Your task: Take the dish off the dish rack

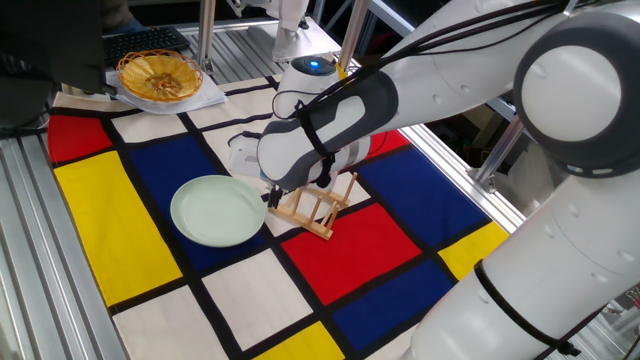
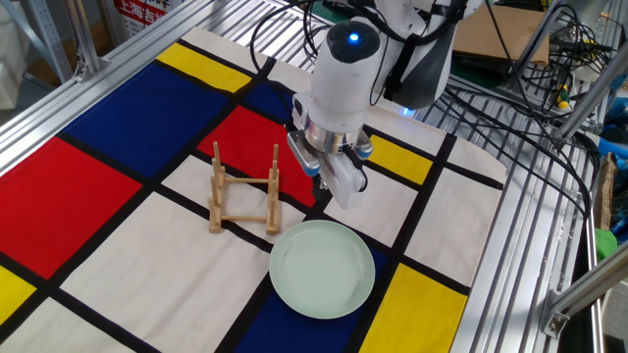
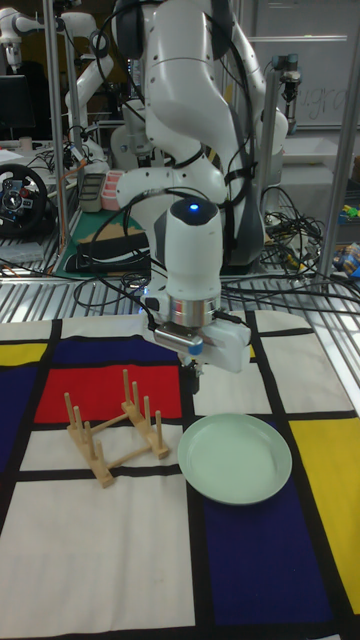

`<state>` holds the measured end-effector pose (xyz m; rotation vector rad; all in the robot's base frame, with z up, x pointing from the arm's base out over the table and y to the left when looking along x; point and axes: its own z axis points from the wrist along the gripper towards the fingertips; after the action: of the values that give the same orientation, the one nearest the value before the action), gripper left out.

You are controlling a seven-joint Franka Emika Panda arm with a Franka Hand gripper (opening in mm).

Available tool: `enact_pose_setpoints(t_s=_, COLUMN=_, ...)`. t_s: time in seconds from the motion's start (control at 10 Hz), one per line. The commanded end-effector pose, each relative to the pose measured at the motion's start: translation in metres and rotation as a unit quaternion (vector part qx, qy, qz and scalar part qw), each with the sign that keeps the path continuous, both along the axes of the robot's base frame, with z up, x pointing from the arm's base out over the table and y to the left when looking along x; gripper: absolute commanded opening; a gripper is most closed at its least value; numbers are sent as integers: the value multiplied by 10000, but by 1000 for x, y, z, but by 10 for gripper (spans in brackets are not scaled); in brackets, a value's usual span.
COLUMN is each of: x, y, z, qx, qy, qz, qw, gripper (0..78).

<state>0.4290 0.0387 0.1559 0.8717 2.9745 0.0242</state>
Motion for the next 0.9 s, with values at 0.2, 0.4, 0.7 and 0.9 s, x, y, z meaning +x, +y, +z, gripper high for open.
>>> enact_pose_setpoints(t_s=0.2, x=19, y=-5, z=26, qx=-238, qy=19, qz=1525, qw=9880, gripper=12)
enact_pose_setpoints(t_s=0.4, x=18, y=-6, z=27, qx=-246, qy=24, qz=1564, qw=9874, gripper=12)
enact_pose_setpoints(t_s=0.7, x=18, y=-11, z=33, qx=-282, qy=96, qz=1753, qw=9841, gripper=12)
enact_pose_setpoints(t_s=0.9, x=22, y=-15, z=41, qx=-276, qy=168, qz=1884, qw=9816, gripper=12)
